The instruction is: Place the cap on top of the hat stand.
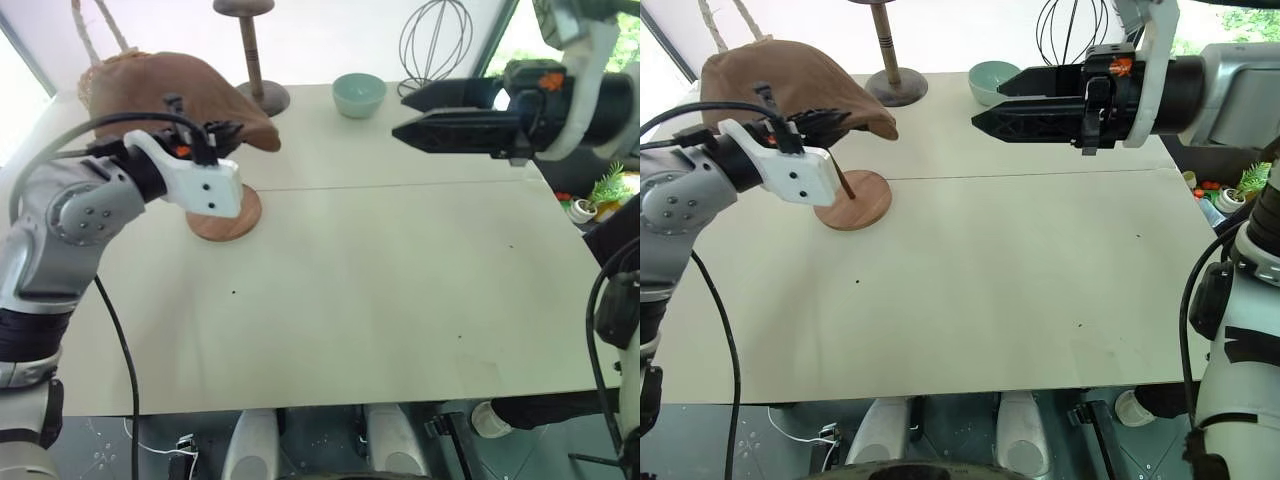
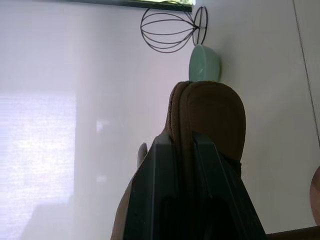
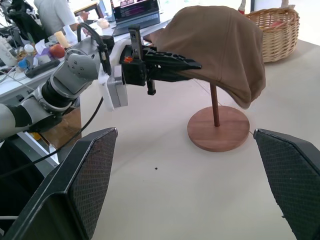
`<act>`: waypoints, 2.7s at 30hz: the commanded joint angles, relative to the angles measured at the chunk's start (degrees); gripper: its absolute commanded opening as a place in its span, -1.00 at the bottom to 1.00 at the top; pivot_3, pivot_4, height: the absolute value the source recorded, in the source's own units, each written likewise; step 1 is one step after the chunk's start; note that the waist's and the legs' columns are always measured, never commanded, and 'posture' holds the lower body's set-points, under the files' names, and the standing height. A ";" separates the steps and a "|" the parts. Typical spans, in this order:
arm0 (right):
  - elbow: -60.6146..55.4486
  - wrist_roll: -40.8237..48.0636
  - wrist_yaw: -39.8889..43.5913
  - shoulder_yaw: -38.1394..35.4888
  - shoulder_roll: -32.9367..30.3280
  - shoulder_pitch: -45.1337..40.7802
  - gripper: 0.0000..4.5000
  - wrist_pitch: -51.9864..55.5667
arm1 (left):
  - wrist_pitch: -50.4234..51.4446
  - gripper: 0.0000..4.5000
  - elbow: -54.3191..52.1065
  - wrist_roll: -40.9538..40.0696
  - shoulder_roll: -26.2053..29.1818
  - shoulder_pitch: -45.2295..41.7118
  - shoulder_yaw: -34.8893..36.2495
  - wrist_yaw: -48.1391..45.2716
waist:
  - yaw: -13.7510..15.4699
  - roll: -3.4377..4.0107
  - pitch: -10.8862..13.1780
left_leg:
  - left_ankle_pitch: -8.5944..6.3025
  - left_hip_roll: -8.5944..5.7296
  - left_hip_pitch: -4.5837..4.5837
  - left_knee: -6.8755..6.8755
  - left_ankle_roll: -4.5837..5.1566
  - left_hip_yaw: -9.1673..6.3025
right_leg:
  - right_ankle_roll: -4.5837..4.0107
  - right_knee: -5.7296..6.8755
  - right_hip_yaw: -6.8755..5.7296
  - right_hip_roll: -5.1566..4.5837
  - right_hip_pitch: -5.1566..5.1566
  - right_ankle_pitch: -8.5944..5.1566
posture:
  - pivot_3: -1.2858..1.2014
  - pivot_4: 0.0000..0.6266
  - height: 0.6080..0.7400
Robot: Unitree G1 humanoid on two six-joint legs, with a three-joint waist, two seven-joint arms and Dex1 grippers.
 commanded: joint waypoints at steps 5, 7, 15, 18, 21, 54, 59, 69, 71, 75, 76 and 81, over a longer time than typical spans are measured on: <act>-1.33 -0.40 1.23 -0.30 -1.09 1.33 1.00 -2.18 | -21.04 -0.96 8.36 -12.83 0.61 0.93 10.51 4.70 | 0.05 0.00 0.00 | 0.00 0.00 0.00 0.01 0.00 0.00 | 0.00 0.01 -0.01 0.00 0.00 0.00 | 0.03 -0.52 0.82; -1.42 -0.53 1.41 -0.12 -1.24 1.72 1.00 -2.51 | -28.42 -0.96 12.05 -16.26 1.69 0.85 11.45 3.65 | 0.06 0.00 0.00 | 0.00 0.00 -0.01 0.01 0.00 0.00 | 0.00 0.01 -0.01 0.00 0.00 0.00 | 0.03 -0.52 0.82; -1.78 -1.24 2.50 0.20 -2.19 2.36 1.00 -2.84 | -51.45 -0.96 33.93 -26.13 10.12 -1.27 8.03 -6.42 | -0.02 0.03 -0.02 | 0.00 0.02 0.04 0.01 0.00 0.02 | -0.01 0.04 -0.01 0.00 0.00 0.00 | 0.03 -0.52 0.82; -1.62 -1.29 3.23 0.43 -2.95 2.02 1.00 -2.89 | -57.37 -0.96 40.79 -27.85 12.17 -2.83 5.47 -9.42 | 0.08 0.02 -0.02 | 0.00 0.01 0.03 0.00 -0.01 0.03 | -0.02 0.01 -0.01 -0.01 0.00 0.00 | 0.03 -0.52 0.82; -1.20 -1.42 4.05 0.86 -3.52 1.24 1.00 -2.81 | -62.37 -0.96 46.81 -29.22 12.80 -3.67 2.84 -11.34 | 0.06 0.02 -0.02 | 0.00 0.01 0.02 0.01 -0.01 0.05 | -0.02 0.01 0.00 -0.02 0.01 0.00 | 0.03 -0.52 0.82; 1.19 -5.97 8.03 3.54 -2.08 1.37 1.00 -6.48 | -17.86 0.99 -1.45 -9.01 3.38 23.68 23.20 1.39 | 0.17 0.04 -0.04 | -0.01 0.06 0.03 -0.02 -0.01 0.06 | -0.20 0.06 0.01 -0.01 -0.02 -0.09 | 0.03 -0.52 0.82; 0.32 -5.46 9.05 3.42 -2.55 1.98 1.00 -6.65 | 0.49 0.99 -17.33 -0.66 -0.09 28.82 23.00 -1.60 | 0.08 0.04 -0.06 | -0.01 0.05 0.06 0.01 -0.02 0.07 | -0.20 0.06 0.01 -0.01 0.03 -0.09 | 0.03 -0.52 0.82; -3.11 -4.15 10.95 2.87 -4.10 2.09 1.00 -6.80 | 23.94 0.99 -24.45 15.46 -5.99 24.89 12.93 -3.68 | 0.28 0.07 -0.07 | -0.01 0.05 0.08 0.01 -0.01 0.05 | -0.20 0.05 0.00 0.03 0.05 -0.10 | 0.03 -0.52 0.82; -3.71 -3.40 10.94 2.27 -4.32 1.85 1.00 -6.32 | 25.32 0.99 -24.89 18.16 -7.59 23.50 9.79 -3.54 | 0.19 0.04 -0.09 | -0.01 0.05 0.06 0.05 -0.01 0.04 | -0.19 0.04 0.00 0.03 0.06 -0.10 | 0.03 -0.52 0.82; -4.39 -2.41 10.68 1.76 -4.77 1.42 1.00 -6.15 | 26.92 0.99 -25.44 21.31 -10.17 21.22 6.12 -2.66 | 0.18 0.04 -0.09 | -0.01 0.05 0.07 0.06 -0.01 0.02 | -0.19 0.04 0.00 0.03 0.09 -0.10 | 0.03 -0.52 0.82; -4.32 -2.26 10.31 1.70 -4.74 1.26 1.00 -6.03 | 27.05 0.99 -25.18 22.15 -10.65 20.38 5.37 -2.31 | 0.18 0.04 -0.09 | -0.01 0.05 0.08 0.06 -0.01 0.02 | -0.20 0.04 0.00 0.04 0.09 -0.10 | 0.03 -0.52 0.82; -4.22 -1.99 8.76 1.42 -4.79 1.21 1.00 -5.57 | 26.98 0.99 -24.01 24.51 -11.69 18.50 3.20 -1.55 | 0.11 0.04 -0.09 | -0.01 0.05 0.08 0.06 -0.01 0.01 | -0.19 0.04 0.00 0.03 0.09 -0.10 | 0.03 -0.52 0.82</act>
